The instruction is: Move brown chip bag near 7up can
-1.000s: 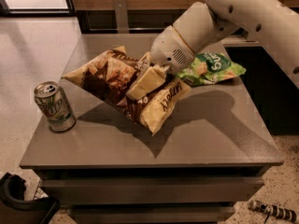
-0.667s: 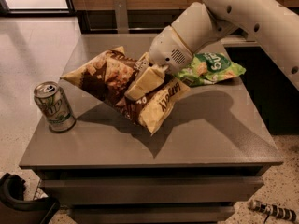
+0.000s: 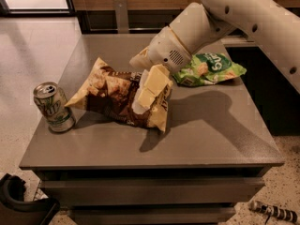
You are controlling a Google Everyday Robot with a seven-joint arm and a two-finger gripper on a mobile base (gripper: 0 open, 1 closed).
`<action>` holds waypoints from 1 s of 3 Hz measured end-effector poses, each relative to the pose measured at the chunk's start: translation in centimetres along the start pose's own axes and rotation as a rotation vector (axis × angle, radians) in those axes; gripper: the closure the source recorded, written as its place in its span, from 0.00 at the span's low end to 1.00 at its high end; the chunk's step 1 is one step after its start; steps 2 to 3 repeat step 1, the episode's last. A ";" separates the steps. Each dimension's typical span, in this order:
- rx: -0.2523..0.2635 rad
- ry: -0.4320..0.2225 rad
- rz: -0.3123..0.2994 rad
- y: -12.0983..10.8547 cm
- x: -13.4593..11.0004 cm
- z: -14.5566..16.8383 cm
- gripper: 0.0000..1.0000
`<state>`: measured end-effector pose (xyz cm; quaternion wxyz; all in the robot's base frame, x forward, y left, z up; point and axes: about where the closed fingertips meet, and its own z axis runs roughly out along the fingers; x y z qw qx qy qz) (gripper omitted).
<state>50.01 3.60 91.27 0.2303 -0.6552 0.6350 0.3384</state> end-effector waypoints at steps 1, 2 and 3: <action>0.000 0.000 0.000 0.0 0.0 0.0 0.00; 0.000 0.000 0.000 0.0 0.0 0.0 0.00; 0.000 0.000 0.000 0.0 0.0 0.0 0.00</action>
Offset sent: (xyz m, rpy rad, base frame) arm 0.0000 0.0000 0.0000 0.0000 0.0000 0.0000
